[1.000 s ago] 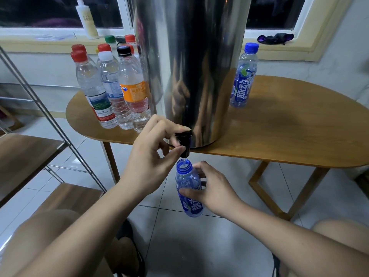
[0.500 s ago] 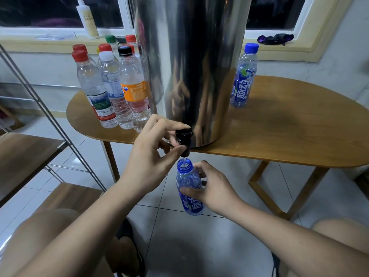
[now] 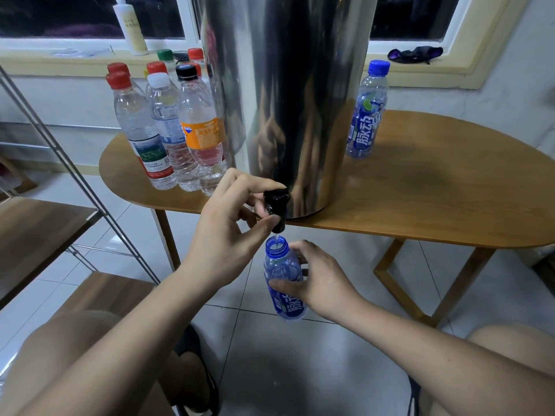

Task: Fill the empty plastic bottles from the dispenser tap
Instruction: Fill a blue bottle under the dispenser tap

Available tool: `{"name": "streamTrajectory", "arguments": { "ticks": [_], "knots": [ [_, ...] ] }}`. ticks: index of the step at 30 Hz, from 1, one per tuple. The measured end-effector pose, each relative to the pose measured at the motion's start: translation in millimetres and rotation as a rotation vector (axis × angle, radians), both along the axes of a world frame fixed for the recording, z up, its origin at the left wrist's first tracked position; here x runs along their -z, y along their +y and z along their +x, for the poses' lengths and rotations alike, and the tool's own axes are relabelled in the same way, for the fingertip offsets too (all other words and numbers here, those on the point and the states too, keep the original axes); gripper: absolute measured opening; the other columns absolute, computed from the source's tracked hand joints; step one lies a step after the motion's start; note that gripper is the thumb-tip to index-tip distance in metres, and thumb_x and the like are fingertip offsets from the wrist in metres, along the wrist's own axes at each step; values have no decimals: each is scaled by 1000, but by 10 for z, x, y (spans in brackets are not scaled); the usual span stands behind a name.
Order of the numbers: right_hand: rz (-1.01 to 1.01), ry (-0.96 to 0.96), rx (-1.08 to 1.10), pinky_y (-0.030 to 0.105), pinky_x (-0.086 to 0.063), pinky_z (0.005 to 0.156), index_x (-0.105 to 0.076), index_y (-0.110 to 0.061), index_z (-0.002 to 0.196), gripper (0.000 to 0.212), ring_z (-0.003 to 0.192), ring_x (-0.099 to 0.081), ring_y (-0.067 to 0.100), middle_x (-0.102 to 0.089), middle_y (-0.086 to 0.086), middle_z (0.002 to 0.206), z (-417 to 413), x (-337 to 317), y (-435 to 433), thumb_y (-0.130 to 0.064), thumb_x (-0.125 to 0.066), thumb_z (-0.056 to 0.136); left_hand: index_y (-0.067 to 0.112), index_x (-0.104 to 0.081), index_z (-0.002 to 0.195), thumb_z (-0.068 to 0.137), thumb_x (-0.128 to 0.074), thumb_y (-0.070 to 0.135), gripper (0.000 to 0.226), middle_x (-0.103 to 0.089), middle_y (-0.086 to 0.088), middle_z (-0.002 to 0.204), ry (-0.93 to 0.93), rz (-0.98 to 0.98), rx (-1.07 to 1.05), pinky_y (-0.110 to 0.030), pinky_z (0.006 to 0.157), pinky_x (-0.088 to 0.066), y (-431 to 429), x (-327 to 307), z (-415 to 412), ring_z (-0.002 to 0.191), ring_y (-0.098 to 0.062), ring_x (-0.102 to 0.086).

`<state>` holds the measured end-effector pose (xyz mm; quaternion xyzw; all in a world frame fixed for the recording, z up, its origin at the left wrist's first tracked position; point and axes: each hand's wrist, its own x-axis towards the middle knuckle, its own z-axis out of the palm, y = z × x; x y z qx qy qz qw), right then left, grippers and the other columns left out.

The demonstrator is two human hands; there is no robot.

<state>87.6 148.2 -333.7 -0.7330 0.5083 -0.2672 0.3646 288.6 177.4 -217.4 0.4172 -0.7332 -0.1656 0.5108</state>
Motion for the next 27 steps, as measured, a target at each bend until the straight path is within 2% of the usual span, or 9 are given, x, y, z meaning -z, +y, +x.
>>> {"name": "streamTrajectory", "arguments": {
  "ticks": [4, 11, 15, 20, 27],
  "knots": [
    [-11, 19, -11, 41, -62, 99, -54, -40, 136, 73, 120, -63, 7, -63, -17, 132, 6, 2, 1, -69, -85, 76, 20, -69, 126, 91, -78, -12, 48, -54, -7, 106, 5, 1, 1, -30, 72, -53, -1, 7, -2, 86, -24, -65],
    [-1, 22, -19, 41, -61, 101, -53, -39, 136, 72, 121, -62, 8, -62, -17, 133, 17, -8, 9, -63, -87, 78, 19, -69, 123, 91, -78, -12, 45, -56, -8, 110, -24, -44, -9, -27, 72, -52, 6, 15, -5, 86, -24, -65],
    [8, 24, -20, 41, -61, 101, -53, -38, 137, 72, 122, -62, 9, -62, -17, 135, 18, -22, 10, -60, -88, 79, 17, -70, 123, 91, -79, -11, 43, -56, -7, 110, -51, -82, -24, -30, 71, -54, 4, 23, -5, 86, -25, -65],
    [17, 16, -14, 42, -62, 100, -53, -40, 136, 72, 121, -63, 10, -62, -18, 134, 22, -9, 9, -62, -88, 78, 21, -69, 122, 90, -80, -11, 47, -56, -7, 108, -38, -94, -23, -33, 70, -54, -2, 34, -11, 87, -23, -64],
    [22, 8, -15, 41, -63, 99, -53, -40, 134, 70, 119, -64, 10, -63, -18, 134, 20, -25, 15, -62, -88, 77, 22, -69, 123, 91, -80, -10, 47, -56, -8, 108, -25, -85, -21, -30, 71, -53, -6, 41, -15, 86, -24, -64]
  ]
}}
